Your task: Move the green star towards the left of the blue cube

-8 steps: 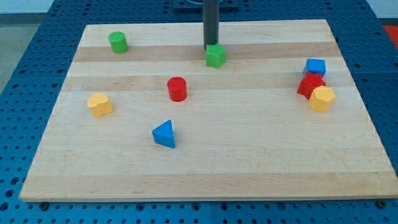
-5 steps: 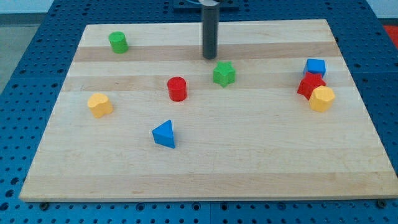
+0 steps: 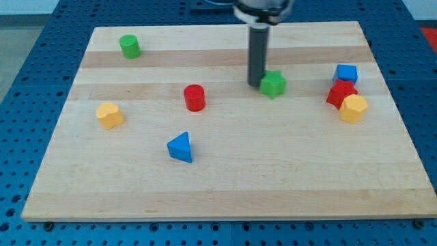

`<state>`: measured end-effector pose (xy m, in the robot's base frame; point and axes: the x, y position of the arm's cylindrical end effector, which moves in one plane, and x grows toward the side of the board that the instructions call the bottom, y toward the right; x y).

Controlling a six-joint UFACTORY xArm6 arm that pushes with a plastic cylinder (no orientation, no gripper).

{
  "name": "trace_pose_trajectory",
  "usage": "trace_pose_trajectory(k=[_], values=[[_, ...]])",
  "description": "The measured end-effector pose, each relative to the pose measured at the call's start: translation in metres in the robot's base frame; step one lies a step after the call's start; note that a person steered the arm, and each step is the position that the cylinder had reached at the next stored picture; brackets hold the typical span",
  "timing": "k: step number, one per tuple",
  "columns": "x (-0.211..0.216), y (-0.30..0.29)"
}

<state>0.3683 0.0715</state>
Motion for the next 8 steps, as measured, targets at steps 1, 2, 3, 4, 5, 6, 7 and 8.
trace_pose_trajectory(k=[1,2,3,4,5,6,7,8], values=[[0.008,-0.007],[0.029,-0.018],[0.041,-0.008],[0.03,0.041],[0.016,0.072],[0.016,0.032],[0.001,-0.03],[-0.034,-0.039]])
